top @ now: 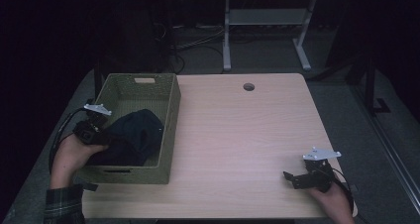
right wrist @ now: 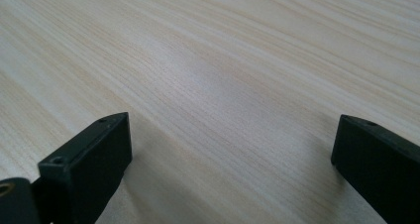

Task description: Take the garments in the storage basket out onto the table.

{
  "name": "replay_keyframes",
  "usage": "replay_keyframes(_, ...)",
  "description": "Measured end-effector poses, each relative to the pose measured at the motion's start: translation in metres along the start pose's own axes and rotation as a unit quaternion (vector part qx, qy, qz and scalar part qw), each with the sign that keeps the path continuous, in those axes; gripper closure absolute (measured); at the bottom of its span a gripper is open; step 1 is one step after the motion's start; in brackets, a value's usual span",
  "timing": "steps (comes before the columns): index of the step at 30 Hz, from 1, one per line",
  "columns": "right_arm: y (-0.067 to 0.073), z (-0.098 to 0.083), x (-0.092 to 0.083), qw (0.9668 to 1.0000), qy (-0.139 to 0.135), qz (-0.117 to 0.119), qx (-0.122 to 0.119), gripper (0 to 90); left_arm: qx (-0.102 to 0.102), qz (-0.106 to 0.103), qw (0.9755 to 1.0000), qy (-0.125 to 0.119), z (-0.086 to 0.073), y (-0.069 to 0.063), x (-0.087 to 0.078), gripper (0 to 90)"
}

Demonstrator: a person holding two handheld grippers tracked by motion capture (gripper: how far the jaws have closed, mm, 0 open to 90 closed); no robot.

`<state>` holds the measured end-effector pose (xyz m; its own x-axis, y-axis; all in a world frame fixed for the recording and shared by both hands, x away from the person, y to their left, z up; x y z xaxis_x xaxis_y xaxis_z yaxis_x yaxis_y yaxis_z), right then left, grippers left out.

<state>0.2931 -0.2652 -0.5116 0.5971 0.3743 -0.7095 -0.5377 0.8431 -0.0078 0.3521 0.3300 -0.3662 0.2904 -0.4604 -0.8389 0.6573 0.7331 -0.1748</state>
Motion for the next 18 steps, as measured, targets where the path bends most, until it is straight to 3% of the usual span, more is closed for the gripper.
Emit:
replay_keyframes(6,0.0,0.0,0.0,1.0,0.0,0.0,0.0,2.0,0.001,-0.007,0.9994,-0.034,0.008,-0.003,-0.012,81.0)
replay_keyframes(18,0.0,0.0,0.0,1.0,0.0,0.001,0.0,2.0,0.013,0.003,0.9981,-0.061,0.026,-0.009,-0.034,81.0)
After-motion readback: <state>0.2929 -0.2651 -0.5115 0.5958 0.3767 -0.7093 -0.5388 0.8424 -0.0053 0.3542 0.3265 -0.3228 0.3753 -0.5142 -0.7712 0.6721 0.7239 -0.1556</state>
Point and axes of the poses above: each handheld gripper's, and its own axes: x roughly forward along the jaws, z roughly out of its top, y roughly to its left, the point moved 4 cm from there along x, roughly forward along the jaws, and after that the axes turned 3 degrees about -z, right-handed, at the moved point
